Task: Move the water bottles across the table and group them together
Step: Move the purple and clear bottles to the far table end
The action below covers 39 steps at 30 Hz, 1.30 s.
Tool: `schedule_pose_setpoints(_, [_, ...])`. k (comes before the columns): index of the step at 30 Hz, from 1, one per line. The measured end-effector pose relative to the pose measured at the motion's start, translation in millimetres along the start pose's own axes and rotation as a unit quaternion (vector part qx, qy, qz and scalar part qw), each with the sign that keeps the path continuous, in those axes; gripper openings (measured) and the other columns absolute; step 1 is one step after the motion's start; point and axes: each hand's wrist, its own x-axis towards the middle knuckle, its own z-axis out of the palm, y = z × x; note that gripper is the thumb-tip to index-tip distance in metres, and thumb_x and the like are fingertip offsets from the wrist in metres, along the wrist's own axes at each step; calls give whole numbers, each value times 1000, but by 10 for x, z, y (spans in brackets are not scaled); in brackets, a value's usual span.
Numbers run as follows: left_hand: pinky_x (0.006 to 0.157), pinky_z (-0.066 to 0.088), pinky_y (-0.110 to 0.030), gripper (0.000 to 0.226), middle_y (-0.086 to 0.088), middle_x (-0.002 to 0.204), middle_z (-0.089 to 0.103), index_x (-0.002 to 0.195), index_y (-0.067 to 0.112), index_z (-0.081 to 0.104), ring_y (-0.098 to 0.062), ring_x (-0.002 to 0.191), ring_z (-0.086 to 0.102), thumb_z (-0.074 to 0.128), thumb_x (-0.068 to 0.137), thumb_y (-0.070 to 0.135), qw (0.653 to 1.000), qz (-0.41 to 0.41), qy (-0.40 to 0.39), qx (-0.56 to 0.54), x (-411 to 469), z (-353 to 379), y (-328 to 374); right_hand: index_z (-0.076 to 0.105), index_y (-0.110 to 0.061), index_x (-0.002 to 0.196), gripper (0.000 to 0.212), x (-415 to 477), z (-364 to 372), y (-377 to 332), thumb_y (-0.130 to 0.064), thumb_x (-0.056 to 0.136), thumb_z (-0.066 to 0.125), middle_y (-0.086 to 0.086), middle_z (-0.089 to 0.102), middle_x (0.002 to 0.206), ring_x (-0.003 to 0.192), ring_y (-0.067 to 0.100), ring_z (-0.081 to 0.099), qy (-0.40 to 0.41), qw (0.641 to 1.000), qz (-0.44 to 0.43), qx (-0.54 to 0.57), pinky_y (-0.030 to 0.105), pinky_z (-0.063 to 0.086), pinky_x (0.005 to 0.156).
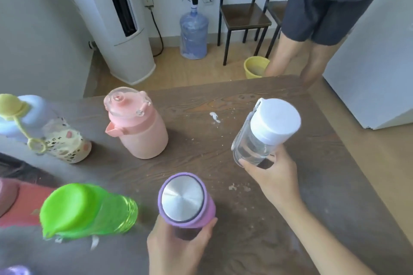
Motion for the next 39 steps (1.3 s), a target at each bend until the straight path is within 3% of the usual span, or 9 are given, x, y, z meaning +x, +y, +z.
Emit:
schedule_pose_setpoints(2, [75,40,9,67,51,88,70,104,43,71,33,93,62,109,53,21,998,47,-51,-3,229,374,140,65,-30,115,62,352,-257,95,-39,62,94,-19,76,105,96,-4,72,26,1000,6,-8,7,52,72])
schedule_pose_setpoints(4, [71,45,3,57,45,95,74,98,46,70,22,88,69,105,62,18,996,74,-43,-22,568,819,348,64,-30,111,58,720,-481,215,-41,63,93,-16,76,102,93,-1,72,47,999,4,-20,15,55,73])
schedule_pose_setpoints(7, [67,48,-6,42,28,94,78,96,37,71,6,85,73,100,67,28,994,89,-49,-29,1118,1379,666,63,-32,111,57,1221,-710,355,-43,63,91,-16,76,99,91,-2,72,69,997,5,-24,20,56,73])
schedule_pose_setpoints(14, [73,52,-20,54,12,98,80,117,22,73,-2,86,71,99,69,27,994,97,-41,3,2157,2331,1054,61,-32,107,53,2302,-856,622,-34,65,92,-13,77,96,85,-1,74,72,997,14,-12,10,53,66])
schedule_pose_setpoints(21, [75,58,-26,51,15,97,80,114,25,72,-5,86,73,98,70,27,996,79,-25,13,2542,2514,1086,57,-44,85,41,2754,-688,698,-30,65,90,-37,68,75,70,-27,60,74,997,8,-2,-2,41,53])
schedule_pose_setpoints(24, [73,56,-21,52,18,97,78,116,25,71,3,82,69,98,71,26,996,81,-24,16,2591,2524,1118,56,-32,102,51,2836,-661,702,-32,66,92,-27,65,82,74,-30,58,72,997,23,-8,-1,41,56])
schedule_pose_setpoints(31, [81,55,-26,57,6,111,79,128,20,70,-19,99,72,95,77,21,995,90,-36,19,2601,2571,1137,55,-32,106,56,2830,-649,748,-44,63,89,-25,64,88,80,-24,62,79,997,14,-14,3,43,58])
schedule_pose_setpoints(35, [75,50,-11,58,7,111,79,129,23,71,-16,100,72,94,77,22,996,87,-33,13,2604,2585,1133,52,-31,110,60,2801,-670,739,-42,65,91,-26,63,91,80,-24,62,68,997,21,-15,0,43,58])
schedule_pose_setpoints(39, [96,58,-24,76,11,123,79,147,25,64,-9,113,74,94,78,19,996,71,-48,-22,2545,2549,1100,57,-19,129,69,2690,-692,742,-29,72,93,-11,72,116,105,2,71,40,998,46,-11,18,56,86])
